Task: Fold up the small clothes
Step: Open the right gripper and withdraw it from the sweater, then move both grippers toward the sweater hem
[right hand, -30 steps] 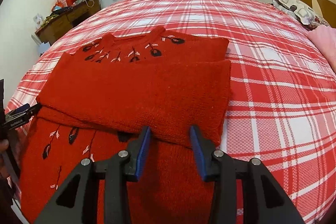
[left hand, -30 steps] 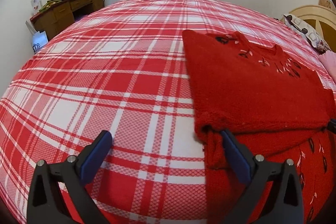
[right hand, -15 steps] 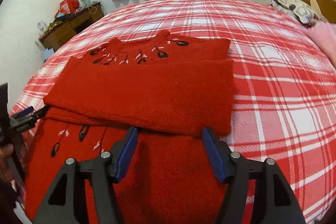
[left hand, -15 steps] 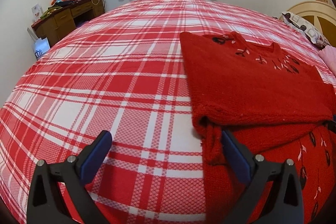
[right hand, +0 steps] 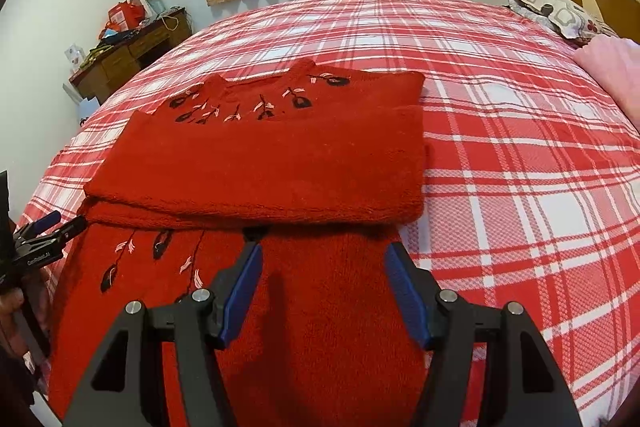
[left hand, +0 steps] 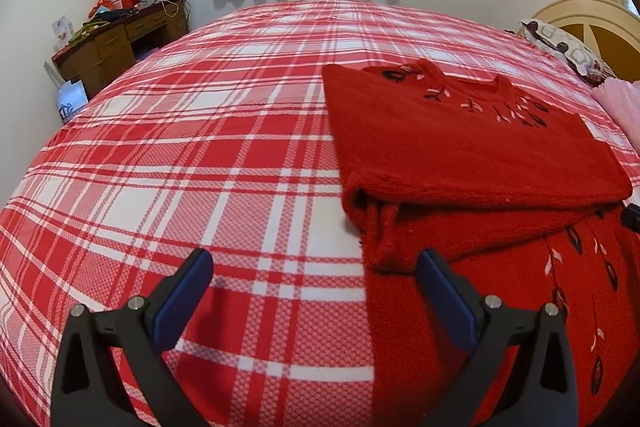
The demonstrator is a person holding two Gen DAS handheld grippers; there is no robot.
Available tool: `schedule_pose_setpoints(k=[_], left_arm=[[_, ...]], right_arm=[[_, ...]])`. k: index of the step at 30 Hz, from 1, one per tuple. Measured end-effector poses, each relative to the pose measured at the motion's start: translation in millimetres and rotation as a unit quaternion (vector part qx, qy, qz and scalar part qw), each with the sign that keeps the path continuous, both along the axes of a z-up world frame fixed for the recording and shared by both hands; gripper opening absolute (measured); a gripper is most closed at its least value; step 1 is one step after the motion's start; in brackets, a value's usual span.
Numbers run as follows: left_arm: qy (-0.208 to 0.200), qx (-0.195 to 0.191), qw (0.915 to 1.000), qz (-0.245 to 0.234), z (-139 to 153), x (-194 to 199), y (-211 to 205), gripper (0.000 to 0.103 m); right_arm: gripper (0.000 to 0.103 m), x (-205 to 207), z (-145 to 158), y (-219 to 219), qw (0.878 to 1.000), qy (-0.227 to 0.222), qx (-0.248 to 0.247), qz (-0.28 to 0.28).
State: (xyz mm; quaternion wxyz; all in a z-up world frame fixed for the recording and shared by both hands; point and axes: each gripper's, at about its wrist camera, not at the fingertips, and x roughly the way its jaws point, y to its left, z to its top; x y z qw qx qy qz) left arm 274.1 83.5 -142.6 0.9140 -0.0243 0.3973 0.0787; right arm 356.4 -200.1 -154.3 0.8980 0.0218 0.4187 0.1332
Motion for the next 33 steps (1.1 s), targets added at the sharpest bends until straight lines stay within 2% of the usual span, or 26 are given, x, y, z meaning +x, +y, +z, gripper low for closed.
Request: schedule_pose_setpoints(k=[12, 33], left_arm=[[-0.003, -0.006, 0.9999, -0.011, 6.7, -13.3, -10.7, 0.103], [0.003, -0.019, 0.9968, -0.078, 17.5, -85.5, -42.6, 0.103]], right_arm=[[0.065, -23.9, 7.2, -3.5, 1.000, 0.003, -0.002, 0.005], [0.065, -126.3, 3.7, -9.6, 0.999, 0.021, -0.005, 0.041]])
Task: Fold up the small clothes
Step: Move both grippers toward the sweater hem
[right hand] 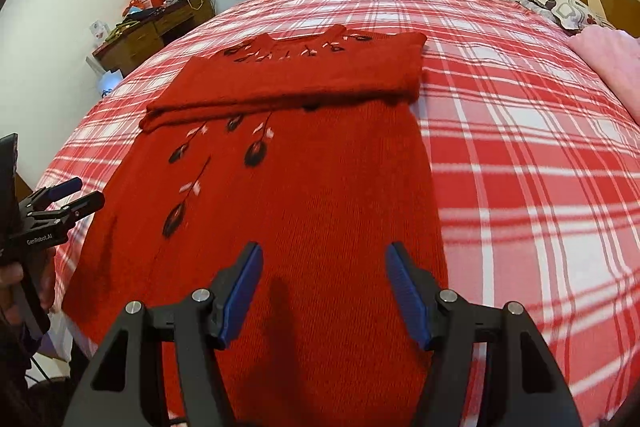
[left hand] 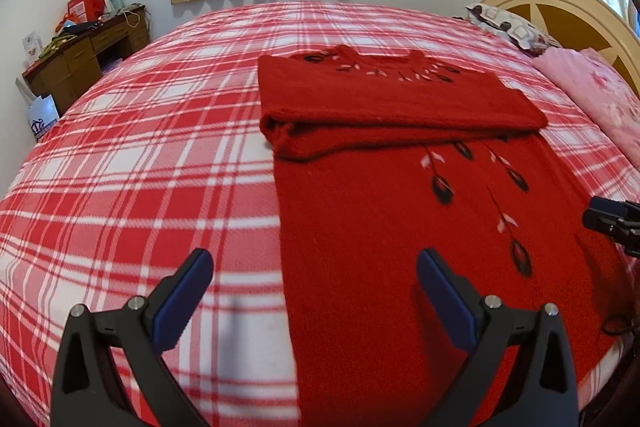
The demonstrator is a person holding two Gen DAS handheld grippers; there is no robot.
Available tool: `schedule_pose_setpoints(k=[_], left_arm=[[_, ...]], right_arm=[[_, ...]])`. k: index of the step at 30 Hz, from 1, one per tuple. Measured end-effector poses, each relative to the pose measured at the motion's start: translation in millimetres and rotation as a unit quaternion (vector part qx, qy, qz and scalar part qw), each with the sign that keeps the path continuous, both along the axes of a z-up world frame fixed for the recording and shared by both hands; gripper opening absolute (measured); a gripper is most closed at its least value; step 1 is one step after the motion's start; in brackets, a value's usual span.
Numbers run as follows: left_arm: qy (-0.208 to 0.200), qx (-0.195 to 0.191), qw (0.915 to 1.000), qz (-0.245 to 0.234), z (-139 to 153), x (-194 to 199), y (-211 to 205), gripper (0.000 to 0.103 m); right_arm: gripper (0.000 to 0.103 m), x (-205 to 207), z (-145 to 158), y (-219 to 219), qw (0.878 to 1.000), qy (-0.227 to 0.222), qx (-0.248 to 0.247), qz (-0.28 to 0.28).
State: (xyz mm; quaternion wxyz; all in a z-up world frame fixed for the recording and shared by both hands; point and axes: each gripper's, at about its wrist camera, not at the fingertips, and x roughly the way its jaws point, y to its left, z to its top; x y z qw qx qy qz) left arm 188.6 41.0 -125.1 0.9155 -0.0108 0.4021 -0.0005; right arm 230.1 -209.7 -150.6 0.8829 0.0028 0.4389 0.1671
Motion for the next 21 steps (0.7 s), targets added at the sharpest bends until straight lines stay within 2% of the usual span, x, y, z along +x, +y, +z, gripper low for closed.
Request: schedule_pose_setpoints(k=[10, 16, 19, 21], left_arm=[[0.012, -0.013, 0.9997, -0.018, -2.0, -44.7, -0.6, 0.103], [0.027, -0.035, 0.9986, -0.029, -4.1, -67.2, -1.5, 0.103], [0.041, -0.050, 0.9974, -0.032, -8.2, -76.9, -1.9, 0.102], [0.050, -0.060, 0.9964, -0.034, -11.6, -82.8, -1.2, 0.095]], right_arm=[[0.065, -40.1, 20.5, -16.2, 1.000, -0.021, 0.017, -0.001], [0.065, -61.0, 24.9, -27.8, 1.000, -0.017, 0.024, 0.003], [0.065, -73.1, 21.9, -35.1, 1.000, -0.017, 0.014, 0.000], [0.065, -77.7, 18.6, -40.8, 1.000, -0.015, 0.012, -0.005]])
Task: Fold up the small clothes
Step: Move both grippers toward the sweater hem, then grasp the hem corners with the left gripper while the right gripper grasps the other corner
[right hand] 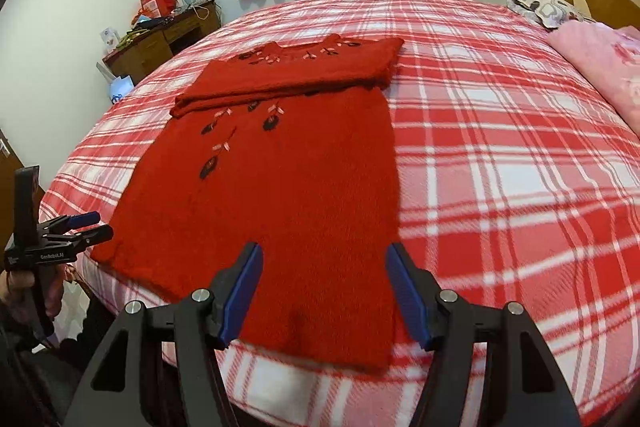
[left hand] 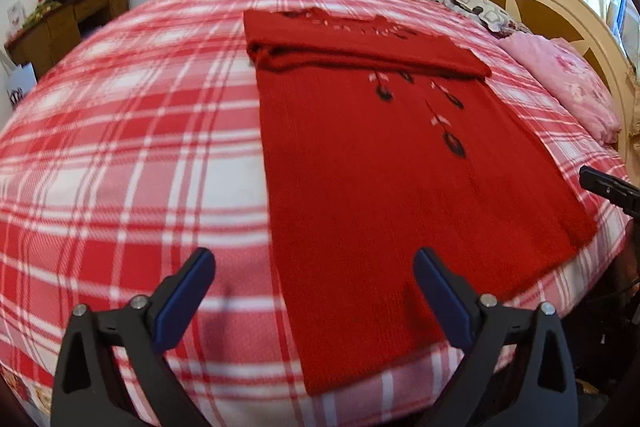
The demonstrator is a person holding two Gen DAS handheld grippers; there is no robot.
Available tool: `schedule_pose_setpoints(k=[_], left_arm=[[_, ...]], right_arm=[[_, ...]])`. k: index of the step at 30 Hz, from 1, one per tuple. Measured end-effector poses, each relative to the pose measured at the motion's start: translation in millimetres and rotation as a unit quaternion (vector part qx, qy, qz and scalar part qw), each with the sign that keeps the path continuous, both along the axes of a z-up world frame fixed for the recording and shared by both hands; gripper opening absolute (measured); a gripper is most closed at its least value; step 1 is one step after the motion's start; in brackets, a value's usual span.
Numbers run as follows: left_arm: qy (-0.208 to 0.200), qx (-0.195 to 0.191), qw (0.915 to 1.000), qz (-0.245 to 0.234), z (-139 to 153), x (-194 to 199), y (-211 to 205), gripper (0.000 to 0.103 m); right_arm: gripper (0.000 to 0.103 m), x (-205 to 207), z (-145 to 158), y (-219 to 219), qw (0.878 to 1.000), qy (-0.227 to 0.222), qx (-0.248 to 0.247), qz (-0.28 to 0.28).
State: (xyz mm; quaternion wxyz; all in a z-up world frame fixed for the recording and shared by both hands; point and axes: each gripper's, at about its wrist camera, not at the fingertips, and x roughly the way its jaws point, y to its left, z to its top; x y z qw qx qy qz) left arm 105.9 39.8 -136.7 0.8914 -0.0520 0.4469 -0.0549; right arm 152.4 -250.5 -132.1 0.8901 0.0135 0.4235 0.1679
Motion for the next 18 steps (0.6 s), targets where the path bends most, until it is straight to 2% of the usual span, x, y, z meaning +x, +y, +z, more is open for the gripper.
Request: schedule_pose_setpoints(k=[6, 11, 16, 18], left_arm=[[0.033, -0.026, 0.9991, 0.001, -14.9, -13.7, 1.3, 0.080], [0.041, -0.044, 0.9982, -0.003, -18.2, -24.4, -2.9, 0.078], [0.044, -0.047, 0.9979, -0.009, -21.0, -31.1, -7.6, 0.059], [0.040, -0.045, 0.9982, -0.006, -21.8, -30.3, -6.0, 0.046]], right_arm=[[0.065, -7.7, -10.6, -12.5, 1.000, 0.015, 0.003, -0.017], [0.065, -9.8, -12.5, -10.4, 1.000, 0.012, 0.001, -0.014], [0.065, -9.6, -17.6, -10.8, 1.000, 0.017, 0.001, -0.017], [0.065, -11.5, -19.1, -13.6, 1.000, 0.017, 0.000, -0.019]])
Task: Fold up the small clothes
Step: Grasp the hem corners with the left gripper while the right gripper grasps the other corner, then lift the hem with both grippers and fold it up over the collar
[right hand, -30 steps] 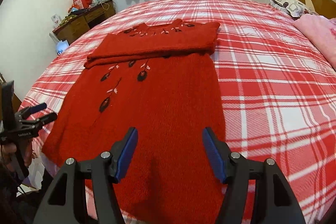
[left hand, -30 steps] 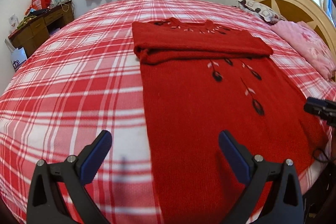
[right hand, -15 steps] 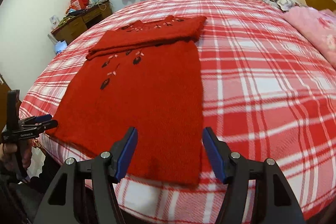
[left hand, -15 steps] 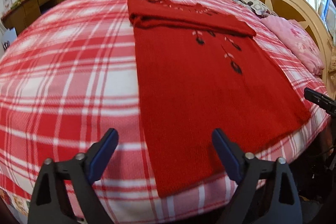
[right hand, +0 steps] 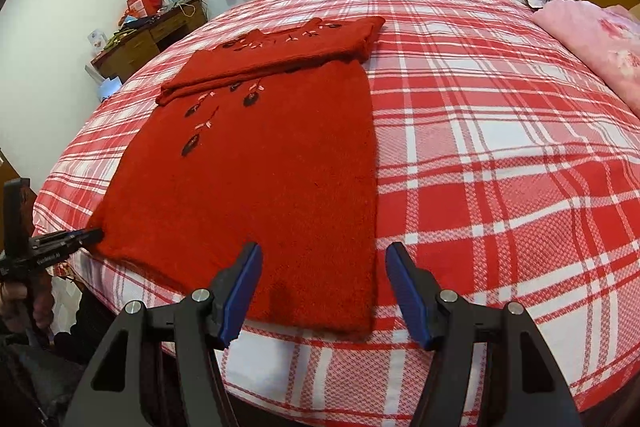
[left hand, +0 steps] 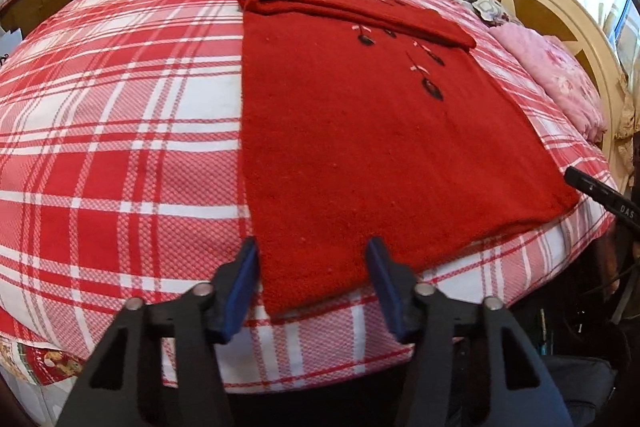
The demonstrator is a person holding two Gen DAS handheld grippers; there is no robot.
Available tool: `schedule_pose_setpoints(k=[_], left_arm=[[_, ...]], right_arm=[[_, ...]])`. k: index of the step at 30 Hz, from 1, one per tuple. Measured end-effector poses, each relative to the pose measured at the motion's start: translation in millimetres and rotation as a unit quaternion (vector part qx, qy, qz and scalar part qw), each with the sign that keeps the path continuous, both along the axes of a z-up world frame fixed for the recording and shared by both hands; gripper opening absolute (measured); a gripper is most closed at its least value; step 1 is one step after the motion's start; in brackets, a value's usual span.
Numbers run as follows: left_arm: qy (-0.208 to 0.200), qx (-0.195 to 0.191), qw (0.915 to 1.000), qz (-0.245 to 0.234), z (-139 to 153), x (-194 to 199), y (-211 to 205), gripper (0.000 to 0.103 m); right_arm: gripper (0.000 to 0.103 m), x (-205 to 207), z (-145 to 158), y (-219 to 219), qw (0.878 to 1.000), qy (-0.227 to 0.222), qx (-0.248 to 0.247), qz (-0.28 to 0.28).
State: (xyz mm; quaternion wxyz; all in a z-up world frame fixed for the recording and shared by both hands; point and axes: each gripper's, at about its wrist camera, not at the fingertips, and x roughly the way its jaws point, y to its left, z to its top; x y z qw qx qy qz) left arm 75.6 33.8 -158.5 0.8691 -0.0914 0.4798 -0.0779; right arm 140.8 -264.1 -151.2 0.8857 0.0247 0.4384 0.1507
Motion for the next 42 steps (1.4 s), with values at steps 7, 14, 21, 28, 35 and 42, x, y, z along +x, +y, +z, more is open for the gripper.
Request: schedule_pose_setpoints(k=[7, 14, 21, 28, 35, 42], left_arm=[[-0.013, -0.012, 0.9998, -0.013, 10.4, -0.8, 6.5, 0.010], [-0.033, -0.028, 0.9990, -0.009, 25.8, -3.1, 18.5, 0.010], [-0.027, -0.043, 0.9986, -0.009, 23.3, -2.5, 23.4, 0.009], [-0.055, -0.059, 0.9967, -0.012, 35.4, -2.3, 23.8, 0.009], [-0.062, -0.066, 0.9958, -0.014, 37.7, 5.1, 26.6, 0.009], [-0.094, -0.072, 0.9928, -0.018, 62.2, 23.0, 28.7, 0.009]], right_arm=[[0.065, -7.5, -0.9, -18.0, 1.000, 0.006, 0.019, -0.014], [0.029, -8.2, -9.1, -9.1, 0.998, 0.042, 0.050, 0.017], [0.007, -11.8, -2.9, -14.7, 0.998, 0.016, 0.060, 0.017], [0.007, -10.0, 2.5, -25.1, 0.996, -0.009, 0.085, 0.000], [0.007, -12.9, 39.3, -25.9, 0.991, -0.081, 0.106, -0.002], [0.007, 0.8, 65.8, -22.8, 0.986, -0.122, 0.110, -0.009]])
